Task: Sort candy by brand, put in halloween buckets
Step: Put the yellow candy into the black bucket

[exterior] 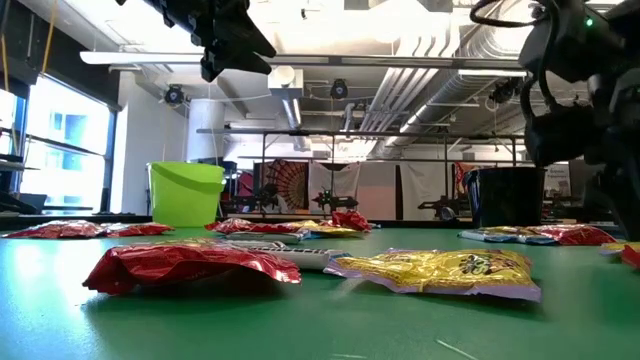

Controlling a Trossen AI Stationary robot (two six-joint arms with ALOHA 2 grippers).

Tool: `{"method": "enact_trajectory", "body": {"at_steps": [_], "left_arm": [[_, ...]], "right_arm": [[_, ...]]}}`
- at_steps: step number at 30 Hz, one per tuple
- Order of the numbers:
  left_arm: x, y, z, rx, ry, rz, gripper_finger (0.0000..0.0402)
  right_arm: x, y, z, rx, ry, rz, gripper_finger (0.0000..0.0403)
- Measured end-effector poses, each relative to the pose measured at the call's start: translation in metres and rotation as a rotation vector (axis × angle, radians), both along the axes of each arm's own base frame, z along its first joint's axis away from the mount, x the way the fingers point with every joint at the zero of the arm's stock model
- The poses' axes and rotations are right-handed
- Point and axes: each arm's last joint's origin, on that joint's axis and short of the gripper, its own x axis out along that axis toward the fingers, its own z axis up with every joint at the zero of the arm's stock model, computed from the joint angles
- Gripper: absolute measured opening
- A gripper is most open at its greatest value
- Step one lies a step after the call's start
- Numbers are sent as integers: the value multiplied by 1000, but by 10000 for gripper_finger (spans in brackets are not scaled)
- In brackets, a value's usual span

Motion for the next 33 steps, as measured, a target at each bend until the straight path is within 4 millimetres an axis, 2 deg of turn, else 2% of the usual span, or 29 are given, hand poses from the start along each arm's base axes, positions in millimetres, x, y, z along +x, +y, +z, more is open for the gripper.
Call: {"method": "enact_trajectory", "body": {"at_steps": [8,14,23,33], "left_arm": [[0,1,0,-17,-4,36,135],[0,1,0,-30,-6,44,135],[0,1,0,-38,-8,52,135],[1,2,-2,-53,-6,103,135]], "right_arm": [[6,1,0,33,-116,13,210],[7,0,0,-24,-143,10,210],[8,0,-1,-88,-194,120,210],[20,7,-14,38,-195,203,210]]}}
